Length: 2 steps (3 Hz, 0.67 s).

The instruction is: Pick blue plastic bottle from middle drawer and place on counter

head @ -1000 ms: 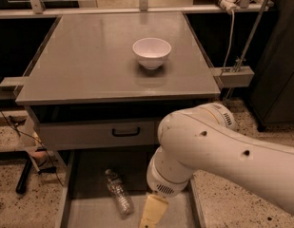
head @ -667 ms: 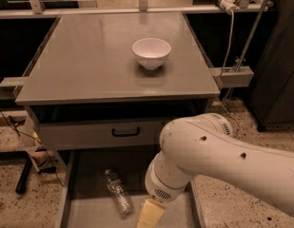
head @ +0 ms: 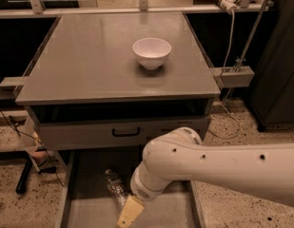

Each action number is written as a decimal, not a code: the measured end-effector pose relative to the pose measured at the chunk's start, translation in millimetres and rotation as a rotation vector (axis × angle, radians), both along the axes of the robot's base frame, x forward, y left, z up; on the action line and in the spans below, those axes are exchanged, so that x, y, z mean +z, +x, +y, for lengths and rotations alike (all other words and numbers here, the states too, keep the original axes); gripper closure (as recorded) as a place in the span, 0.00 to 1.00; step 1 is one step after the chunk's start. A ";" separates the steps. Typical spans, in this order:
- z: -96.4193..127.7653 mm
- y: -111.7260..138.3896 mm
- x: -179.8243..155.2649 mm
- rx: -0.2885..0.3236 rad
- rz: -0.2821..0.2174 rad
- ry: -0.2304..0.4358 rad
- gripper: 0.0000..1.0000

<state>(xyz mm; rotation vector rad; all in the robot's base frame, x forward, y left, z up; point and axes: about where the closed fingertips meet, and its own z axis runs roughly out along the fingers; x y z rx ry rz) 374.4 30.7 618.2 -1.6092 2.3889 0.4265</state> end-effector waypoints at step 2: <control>24.4 12.4 -22.8 -0.103 0.024 0.007 0.00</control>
Offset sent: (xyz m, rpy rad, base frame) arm 0.0106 0.0181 -0.0212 0.0037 0.0123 -0.0619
